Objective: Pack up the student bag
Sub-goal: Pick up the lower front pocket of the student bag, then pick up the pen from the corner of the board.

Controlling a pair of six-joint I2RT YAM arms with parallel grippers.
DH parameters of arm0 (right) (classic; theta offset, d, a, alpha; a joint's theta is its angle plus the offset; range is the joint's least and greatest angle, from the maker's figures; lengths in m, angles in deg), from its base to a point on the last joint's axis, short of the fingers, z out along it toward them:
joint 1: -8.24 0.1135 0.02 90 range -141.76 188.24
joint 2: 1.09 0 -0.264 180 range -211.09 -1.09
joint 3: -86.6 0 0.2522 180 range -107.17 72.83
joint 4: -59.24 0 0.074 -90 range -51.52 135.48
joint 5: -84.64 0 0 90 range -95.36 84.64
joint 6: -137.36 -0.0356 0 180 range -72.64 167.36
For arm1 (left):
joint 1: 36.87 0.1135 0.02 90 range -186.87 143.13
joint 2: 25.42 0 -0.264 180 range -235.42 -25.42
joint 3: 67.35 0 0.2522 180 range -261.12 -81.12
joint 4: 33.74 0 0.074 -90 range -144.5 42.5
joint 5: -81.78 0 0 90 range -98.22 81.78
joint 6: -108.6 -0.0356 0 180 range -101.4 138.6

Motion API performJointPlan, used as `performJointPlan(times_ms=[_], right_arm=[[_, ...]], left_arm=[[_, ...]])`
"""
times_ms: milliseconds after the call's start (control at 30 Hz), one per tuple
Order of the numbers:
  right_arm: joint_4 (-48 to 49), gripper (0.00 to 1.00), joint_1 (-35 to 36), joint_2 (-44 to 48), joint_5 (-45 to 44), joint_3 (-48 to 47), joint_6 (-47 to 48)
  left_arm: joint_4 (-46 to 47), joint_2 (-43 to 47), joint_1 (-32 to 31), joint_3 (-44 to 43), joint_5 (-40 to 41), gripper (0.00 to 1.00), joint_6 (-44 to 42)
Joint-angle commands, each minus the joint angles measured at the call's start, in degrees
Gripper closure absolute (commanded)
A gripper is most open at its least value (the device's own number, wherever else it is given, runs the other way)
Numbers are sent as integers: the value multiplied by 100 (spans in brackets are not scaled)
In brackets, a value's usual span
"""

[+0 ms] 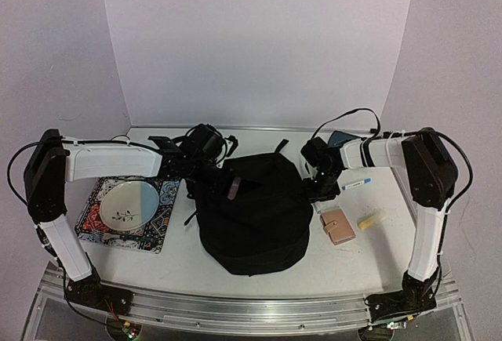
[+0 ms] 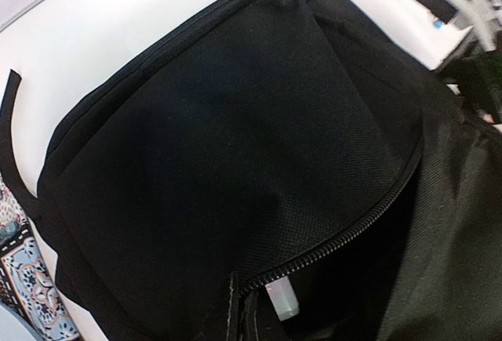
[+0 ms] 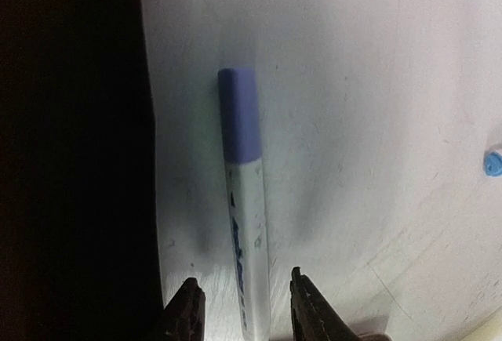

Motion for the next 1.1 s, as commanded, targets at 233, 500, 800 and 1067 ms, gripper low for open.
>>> performJointPlan(times_ms=[233, 500, 800, 1067], right_arm=[[-332, 67, -243, -817, 233, -642, 39], [-524, 89, -363, -969, 19, -707, -47], [-530, 100, -591, -242, 168, -889, -69], [-516, 100, -591, 740, 838, -861, -515]], left_arm=[[310, 676, 174, -201, -163, 100, 644], [375, 606, 228, -249, -253, 100, 866], [488, 353, 228, -445, -443, 100, 1002], [488, 207, 228, -512, -402, 100, 1165]])
